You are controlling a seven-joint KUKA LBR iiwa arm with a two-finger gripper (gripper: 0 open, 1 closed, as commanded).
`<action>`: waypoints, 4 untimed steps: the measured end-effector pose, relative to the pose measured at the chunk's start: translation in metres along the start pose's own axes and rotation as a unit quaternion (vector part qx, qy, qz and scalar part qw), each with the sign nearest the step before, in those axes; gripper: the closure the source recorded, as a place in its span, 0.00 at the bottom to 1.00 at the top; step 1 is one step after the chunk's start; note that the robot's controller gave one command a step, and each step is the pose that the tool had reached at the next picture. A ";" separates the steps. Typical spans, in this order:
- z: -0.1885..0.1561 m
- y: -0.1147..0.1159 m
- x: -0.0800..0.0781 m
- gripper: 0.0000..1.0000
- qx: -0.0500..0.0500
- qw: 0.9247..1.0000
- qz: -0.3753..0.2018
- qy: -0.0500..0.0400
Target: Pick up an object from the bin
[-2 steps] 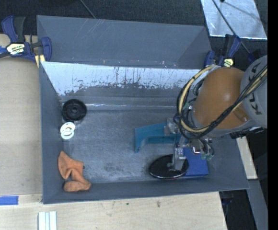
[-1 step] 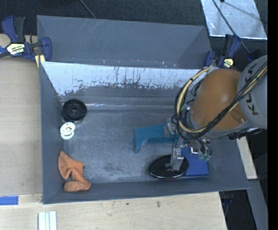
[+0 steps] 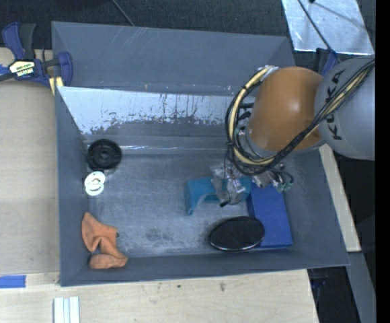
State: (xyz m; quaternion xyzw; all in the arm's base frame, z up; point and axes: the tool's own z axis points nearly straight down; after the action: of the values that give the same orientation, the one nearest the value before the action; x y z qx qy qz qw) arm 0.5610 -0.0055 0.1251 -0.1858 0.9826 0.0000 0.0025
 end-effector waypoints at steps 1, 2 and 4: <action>0.001 0.000 0.001 0.00 0.000 1.000 0.000 0.001; 0.001 0.000 0.001 0.00 0.000 1.000 -0.001 0.001; 0.052 -0.008 0.008 1.00 0.000 0.998 0.061 -0.006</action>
Offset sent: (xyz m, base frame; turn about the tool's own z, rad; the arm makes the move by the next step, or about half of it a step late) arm 0.0000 0.0000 0.0000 0.0000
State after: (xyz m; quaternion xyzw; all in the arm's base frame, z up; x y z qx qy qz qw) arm 0.5565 -0.0159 0.0735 -0.1257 0.9920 0.0014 0.0086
